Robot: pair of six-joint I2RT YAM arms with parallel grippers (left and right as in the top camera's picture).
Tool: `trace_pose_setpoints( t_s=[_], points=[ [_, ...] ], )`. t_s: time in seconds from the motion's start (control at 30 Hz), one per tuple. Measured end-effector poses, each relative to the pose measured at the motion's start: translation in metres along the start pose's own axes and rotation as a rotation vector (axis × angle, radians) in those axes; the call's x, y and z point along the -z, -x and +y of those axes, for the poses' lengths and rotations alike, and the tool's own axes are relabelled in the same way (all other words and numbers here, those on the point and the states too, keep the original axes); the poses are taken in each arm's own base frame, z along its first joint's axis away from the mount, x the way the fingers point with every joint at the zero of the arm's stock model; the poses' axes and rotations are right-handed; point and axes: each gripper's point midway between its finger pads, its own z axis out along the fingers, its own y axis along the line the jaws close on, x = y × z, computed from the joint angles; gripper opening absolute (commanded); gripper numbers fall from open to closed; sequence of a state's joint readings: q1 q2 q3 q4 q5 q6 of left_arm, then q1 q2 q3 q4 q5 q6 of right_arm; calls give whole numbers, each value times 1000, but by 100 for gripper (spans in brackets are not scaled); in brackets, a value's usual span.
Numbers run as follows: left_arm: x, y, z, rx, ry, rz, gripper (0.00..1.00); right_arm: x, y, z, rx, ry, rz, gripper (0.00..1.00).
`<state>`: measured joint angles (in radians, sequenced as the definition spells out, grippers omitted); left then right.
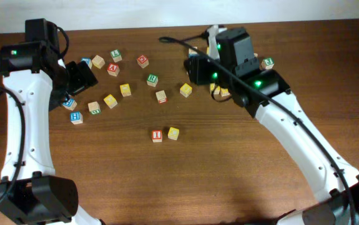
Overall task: Spell out ICRA
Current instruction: 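Move the right gripper up to the green 'R' block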
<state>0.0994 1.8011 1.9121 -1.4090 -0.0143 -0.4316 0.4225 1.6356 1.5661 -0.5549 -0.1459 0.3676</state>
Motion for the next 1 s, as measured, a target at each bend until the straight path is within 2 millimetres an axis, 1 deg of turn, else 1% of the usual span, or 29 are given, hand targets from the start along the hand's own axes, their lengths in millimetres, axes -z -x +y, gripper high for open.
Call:
trace_pose_setpoints(
  t_s=[0.07,0.1,0.13,0.17,0.2,0.23,0.27,0.3,0.33,0.37,0.4,0.43,0.5,0.57,0.6,0.63,0.67,0.73,0.77,0.8,0.9,0.97,1.0],
  points=[
    [0,1,-1,0,-5,-5,99,0,31,11,6,12,-51,75],
    [0,2,-1,0,-6,-6,99,-4,39,13,10,12,-54,75],
    [0,2,-1,0,-6,-6,99,-15,45,14,12,10,-42,75],
    [0,1,-1,0,-6,-5,100,-28,45,13,8,8,-19,74],
    [0,2,-1,0,-6,-6,99,-42,38,11,0,5,22,74],
    [0,1,-1,0,-6,-5,99,-66,27,7,-12,11,80,72],
    [0,2,-1,0,-6,-6,99,-84,15,5,-23,17,124,68],
    [0,2,-1,0,-6,-6,99,-108,-4,0,-45,21,187,64],
    [0,1,-1,0,-7,-5,99,-126,-20,-5,-65,17,234,61],
    [0,1,-1,0,-6,-5,99,-140,-37,-9,-85,11,279,58],
    [0,1,-1,0,-6,-5,99,-151,-50,-10,-94,7,308,53],
    [0,1,-1,0,-6,-5,99,-161,-63,-8,-100,4,336,50],
    [0,1,-1,0,-6,-5,99,-173,-77,3,-101,9,353,49],
    [0,1,-1,0,-6,-6,99,-183,-78,19,-96,14,319,49],
    [0,1,-1,0,-6,-5,99,-190,-79,31,-86,26,295,50],
    [0,1,-1,0,-6,-5,99,-196,-83,37,-83,18,284,51],
    [0,1,-1,0,-6,-5,99,-205,-92,41,-91,-12,277,51],
    [0,1,-1,0,-6,-4,99,-217,-100,43,-93,-62,243,51],
    [0,1,-1,0,-5,-3,99,-220,-102,40,-98,-97,226,51],
    [0,0,-1,0,-4,-1,99,-222,-100,34,-124,-145,197,52],
    [0,-4,1,0,4,17,100,-225,-81,28,-161,-173,105,52],
    [0,-10,4,-1,14,40,99,-231,-79,23,-187,-188,82,52],
    [0,-10,4,-1,16,43,99,-236,-85,20,-196,-195,88,52]
  ],
)
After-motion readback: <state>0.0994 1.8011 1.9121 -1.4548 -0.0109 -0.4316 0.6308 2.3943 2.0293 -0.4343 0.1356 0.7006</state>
